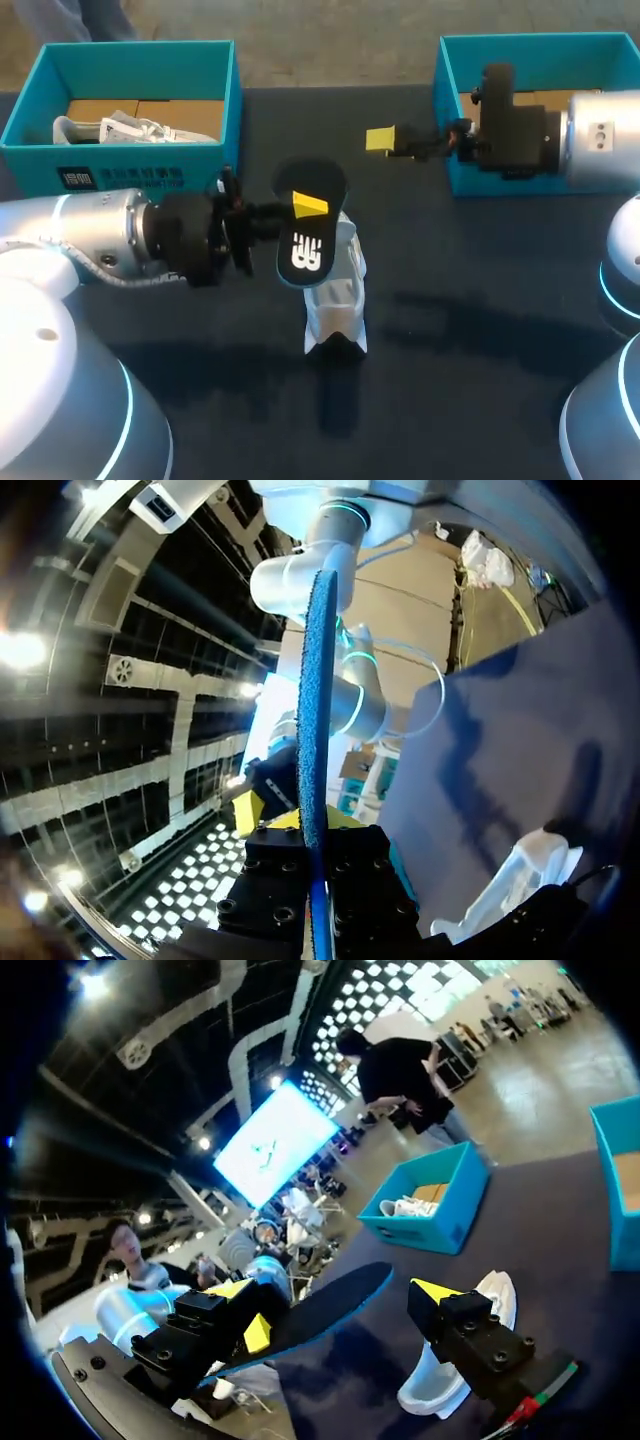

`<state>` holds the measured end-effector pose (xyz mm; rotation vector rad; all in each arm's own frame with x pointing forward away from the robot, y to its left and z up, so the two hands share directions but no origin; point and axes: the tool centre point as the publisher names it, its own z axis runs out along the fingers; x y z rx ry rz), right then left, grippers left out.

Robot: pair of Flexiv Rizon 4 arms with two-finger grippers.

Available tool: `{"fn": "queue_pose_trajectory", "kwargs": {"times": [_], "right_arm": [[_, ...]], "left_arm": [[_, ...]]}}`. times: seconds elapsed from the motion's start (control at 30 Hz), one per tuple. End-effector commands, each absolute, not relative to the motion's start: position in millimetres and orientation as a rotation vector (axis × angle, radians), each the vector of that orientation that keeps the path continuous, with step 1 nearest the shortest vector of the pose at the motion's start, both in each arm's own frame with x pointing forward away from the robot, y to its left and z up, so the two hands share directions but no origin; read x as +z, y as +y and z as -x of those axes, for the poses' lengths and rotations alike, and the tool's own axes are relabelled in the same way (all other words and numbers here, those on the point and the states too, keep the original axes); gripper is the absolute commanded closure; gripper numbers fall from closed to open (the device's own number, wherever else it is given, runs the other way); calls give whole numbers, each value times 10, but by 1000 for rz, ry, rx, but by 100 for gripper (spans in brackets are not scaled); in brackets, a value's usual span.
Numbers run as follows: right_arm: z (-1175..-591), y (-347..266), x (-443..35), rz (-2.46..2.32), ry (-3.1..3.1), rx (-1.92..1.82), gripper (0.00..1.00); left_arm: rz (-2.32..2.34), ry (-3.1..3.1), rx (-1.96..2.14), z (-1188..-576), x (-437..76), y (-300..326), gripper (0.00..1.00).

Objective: Take the shoe out of the shoebox, open the shoe tongue, remove and reinsert the insole, then place the shoe into the shoebox

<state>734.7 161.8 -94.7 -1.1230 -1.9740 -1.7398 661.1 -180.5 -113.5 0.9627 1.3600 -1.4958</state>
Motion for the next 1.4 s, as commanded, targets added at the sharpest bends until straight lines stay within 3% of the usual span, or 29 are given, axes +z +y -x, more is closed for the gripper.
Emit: {"fn": "queue_pose_trajectory", "kwargs": {"times": [0.03, 0.53, 1.2, 1.4], "right_arm": [[-7380, 1624, -847, 991, -2221, -1671, 0], [-7415, 1512, -885, 437, -2615, -1271, 0], [-7407, 1501, -894, 432, -2602, -1263, 0], [-7389, 1280, -1126, 277, -2791, -1223, 0]], "left_arm": [[-999, 1390, -1590, -6747, -1167, -1741, 100], [-987, 1489, -1813, -6710, -1233, -1529, 100], [-927, 1508, -1820, -6694, -1220, -1515, 100], [-887, 1607, -1935, -6634, -1321, -1542, 100]]}}
